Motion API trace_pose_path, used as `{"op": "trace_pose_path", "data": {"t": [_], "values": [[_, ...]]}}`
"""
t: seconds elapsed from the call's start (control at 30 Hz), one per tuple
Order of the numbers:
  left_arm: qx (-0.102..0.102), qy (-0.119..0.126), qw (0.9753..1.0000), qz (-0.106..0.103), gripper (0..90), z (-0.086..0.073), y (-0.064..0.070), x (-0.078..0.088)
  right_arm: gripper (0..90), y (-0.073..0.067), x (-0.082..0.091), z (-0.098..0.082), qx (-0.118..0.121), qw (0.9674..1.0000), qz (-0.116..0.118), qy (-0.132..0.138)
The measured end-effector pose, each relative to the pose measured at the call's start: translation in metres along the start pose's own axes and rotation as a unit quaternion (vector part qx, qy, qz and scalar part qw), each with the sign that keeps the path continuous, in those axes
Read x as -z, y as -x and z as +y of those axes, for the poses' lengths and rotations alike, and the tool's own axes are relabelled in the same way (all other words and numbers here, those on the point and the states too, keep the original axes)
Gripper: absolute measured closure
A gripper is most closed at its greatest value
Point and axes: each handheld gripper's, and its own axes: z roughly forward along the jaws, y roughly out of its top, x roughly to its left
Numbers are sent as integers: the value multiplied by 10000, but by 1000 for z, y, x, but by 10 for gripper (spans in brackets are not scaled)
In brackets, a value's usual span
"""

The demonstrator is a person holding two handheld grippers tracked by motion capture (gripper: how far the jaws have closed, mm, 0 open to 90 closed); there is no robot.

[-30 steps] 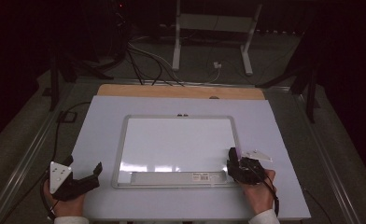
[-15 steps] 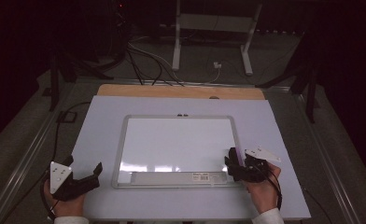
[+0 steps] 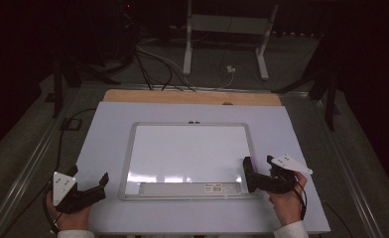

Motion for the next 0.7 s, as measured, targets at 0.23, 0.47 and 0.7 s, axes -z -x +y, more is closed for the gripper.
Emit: {"op": "trace_pose_path", "data": {"t": [0.23,0.47,0.7], "values": [[9,6,10000,3,6,0,0,1,83,7,8,-1,21,9998,-21,191],[20,27,10000,3,6,1,-1,1,34,22,10,-8,-58,9999,-1,156],[31,57,10000,-3,6,1,-1,3,6,36,17,-17,-120,9997,-49,219]]}}
